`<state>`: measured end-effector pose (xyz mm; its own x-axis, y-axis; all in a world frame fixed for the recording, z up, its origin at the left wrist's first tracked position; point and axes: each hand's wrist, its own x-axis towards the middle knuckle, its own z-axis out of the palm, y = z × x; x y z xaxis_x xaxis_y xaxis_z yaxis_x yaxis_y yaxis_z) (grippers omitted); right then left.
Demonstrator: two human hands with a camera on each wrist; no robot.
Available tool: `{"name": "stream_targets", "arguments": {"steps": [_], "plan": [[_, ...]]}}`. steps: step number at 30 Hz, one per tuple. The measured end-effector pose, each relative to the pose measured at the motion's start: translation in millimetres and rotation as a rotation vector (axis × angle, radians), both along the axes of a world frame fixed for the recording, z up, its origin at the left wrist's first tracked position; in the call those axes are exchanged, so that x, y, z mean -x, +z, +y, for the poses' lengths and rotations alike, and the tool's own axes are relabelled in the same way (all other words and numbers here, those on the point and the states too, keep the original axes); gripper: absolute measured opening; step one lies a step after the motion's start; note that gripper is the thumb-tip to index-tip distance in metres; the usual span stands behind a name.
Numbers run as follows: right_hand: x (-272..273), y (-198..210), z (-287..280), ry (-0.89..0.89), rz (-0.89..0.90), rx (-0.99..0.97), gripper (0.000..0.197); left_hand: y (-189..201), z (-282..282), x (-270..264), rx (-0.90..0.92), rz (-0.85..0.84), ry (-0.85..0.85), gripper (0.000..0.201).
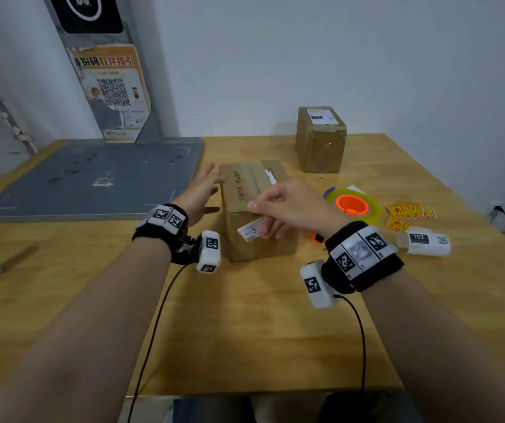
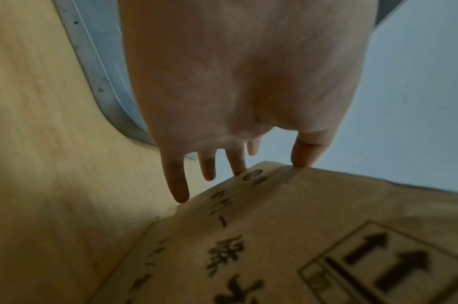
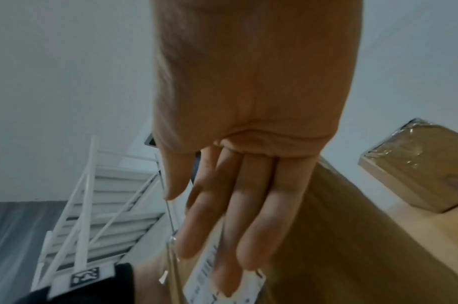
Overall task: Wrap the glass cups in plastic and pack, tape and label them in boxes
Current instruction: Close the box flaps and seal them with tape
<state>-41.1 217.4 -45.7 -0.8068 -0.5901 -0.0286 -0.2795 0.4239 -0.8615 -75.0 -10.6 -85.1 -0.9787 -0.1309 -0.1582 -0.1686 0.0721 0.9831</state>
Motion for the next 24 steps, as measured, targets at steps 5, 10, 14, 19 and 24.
{"name": "stream_targets", "arguments": {"steps": [5, 10, 14, 19, 24], "plan": [[27, -7, 10, -0.333, 0.141, 0.043, 0.030, 6, -3, -10, 0.297, 0.069, 0.177, 0.038], [47, -7, 19, -0.455, 0.184, -0.009, 0.053, 5, -14, -27, 0.367, 0.100, 0.402, 0.067], [41, -6, 9, -0.415, 0.245, 0.051, 0.029, 6, -15, -16, 0.382, 0.237, 0.492, 0.032], [32, -7, -2, -0.243, 0.011, 0.073, 0.024, 7, -14, 2, 0.174, 0.145, 0.256, 0.064], [28, -12, -6, -0.167, -0.029, 0.007, 0.047, 1, -14, 7, 0.249, 0.126, 0.238, 0.056]]}}
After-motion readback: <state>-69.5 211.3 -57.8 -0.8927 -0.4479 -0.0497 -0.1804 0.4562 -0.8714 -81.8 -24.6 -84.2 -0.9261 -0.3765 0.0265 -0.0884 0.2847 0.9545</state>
